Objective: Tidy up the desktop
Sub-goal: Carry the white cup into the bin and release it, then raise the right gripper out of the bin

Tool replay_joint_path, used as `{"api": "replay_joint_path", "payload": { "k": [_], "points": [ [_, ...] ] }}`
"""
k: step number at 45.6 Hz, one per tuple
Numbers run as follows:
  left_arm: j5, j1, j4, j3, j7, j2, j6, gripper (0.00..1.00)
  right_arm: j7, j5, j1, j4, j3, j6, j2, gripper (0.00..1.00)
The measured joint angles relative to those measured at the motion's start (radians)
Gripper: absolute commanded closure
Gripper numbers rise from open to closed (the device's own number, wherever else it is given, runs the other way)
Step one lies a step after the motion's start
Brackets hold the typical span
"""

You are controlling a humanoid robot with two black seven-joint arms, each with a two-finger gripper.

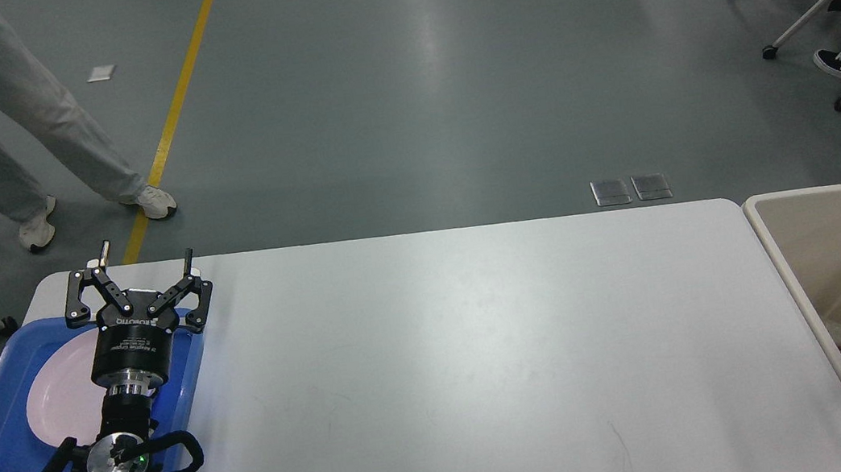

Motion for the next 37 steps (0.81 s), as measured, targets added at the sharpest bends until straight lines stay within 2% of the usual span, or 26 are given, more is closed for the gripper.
{"api": "replay_joint_path", "payload": {
  "k": [7, 13, 17, 21, 28, 33, 37],
  "points": [
    [0.000, 0.000, 0.000, 0.000, 0.000, 0.000, 0.000, 0.04, 0.001, 0.000, 0.009, 0.000, 0.069, 0.000, -0.003, 0.00],
    [0.000, 0.000, 0.000, 0.000, 0.000, 0.000, 0.000, 0.04, 0.005, 0.001, 0.040, 0.003, 0.273, -0.011, -0.021, 0.00],
    [0.000, 0.000, 0.000, 0.000, 0.000, 0.000, 0.000, 0.04, 0.024, 0.000, 0.060, 0.018, 0.522, -0.015, -0.027, 0.00],
    [0.000, 0.000, 0.000, 0.000, 0.000, 0.000, 0.000, 0.04, 0.070, -0.003, 0.070, 0.063, 0.868, -0.009, -0.038, 0.00],
    [0.000, 0.000, 0.000, 0.000, 0.000, 0.000, 0.000, 0.04, 0.144, -0.009, 0.040, 0.257, 1.497, -0.001, -0.102, 0.00],
    [-0.001, 0.000, 0.000, 0.000, 0.000, 0.000, 0.000, 0.04, 0.155, -0.017, -0.074, 0.435, 1.930, 0.017, -0.100, 0.00],
    [-0.001, 0.000, 0.000, 0.000, 0.000, 0.000, 0.000, 0.04, 0.156, -0.022, -0.152, 0.543, 2.091, 0.075, -0.079, 0.00]
  ]
}}
